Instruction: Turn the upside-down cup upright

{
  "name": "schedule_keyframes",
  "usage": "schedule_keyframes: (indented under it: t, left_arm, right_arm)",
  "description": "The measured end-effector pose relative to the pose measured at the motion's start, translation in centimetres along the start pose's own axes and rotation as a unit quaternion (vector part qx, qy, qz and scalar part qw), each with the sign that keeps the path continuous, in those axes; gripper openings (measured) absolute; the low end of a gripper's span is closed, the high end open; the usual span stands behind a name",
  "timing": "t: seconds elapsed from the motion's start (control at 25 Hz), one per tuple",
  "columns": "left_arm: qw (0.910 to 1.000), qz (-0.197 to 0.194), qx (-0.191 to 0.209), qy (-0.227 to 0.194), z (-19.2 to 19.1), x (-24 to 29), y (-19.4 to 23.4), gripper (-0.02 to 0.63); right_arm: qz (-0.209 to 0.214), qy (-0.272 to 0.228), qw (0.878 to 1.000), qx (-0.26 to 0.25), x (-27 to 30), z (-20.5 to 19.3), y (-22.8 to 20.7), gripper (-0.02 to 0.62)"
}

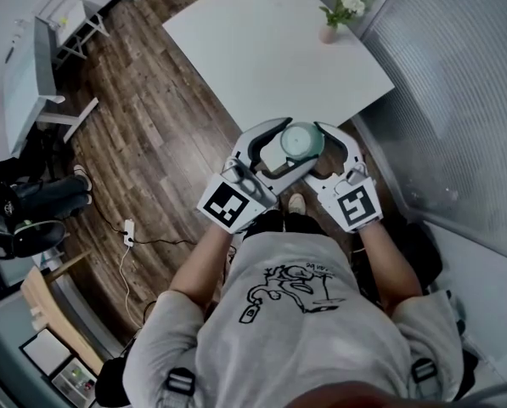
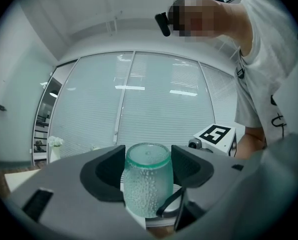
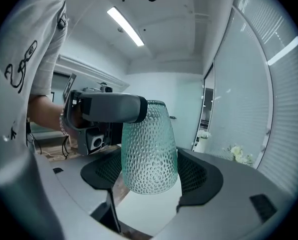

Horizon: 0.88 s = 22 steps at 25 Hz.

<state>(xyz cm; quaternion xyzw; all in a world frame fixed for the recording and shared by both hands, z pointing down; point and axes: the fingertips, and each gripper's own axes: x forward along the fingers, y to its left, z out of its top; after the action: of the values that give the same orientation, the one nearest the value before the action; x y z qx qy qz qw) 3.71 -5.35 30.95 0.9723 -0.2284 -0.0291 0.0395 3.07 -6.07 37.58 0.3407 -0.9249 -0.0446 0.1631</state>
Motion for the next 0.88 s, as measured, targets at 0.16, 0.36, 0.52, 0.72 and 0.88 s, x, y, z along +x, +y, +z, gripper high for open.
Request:
schedule_keyframes:
  t: [0.16,0.36,0.52,0.72,0.88]
  left_arm:
    - [1.0000,0.003,-0.004,0.001,-0.5,0.3,0.7,0.290]
    - [0.9999,-0.001,-0.007,0.009,-1.8,0.6,1.6,0.288]
    - [0.9996,-0.009,0.000,0.026,-3.8,1.0,2.7,0.285]
    - [0.9992,-0.006,-0.008,0.039,-6.2,1.1,3.3,0.285]
    - [0.9991,-0.011,0.003,0.041,-8.0,1.2,3.4,0.285]
  right_arm:
    - [0.009,-0.008,0.999,0.035,0.7,-0.7,0.0,0.362]
    - [0.021,-0.013,0.997,0.067,1.8,-2.0,-0.2,0.362]
    - [0.031,-0.016,0.996,0.085,3.1,-3.8,-0.4,0.362]
    - [0.034,-0.003,0.995,0.090,4.1,-6.2,-0.2,0.362]
    - [0.031,0.007,0.996,0.084,4.5,-7.9,-0.1,0.362]
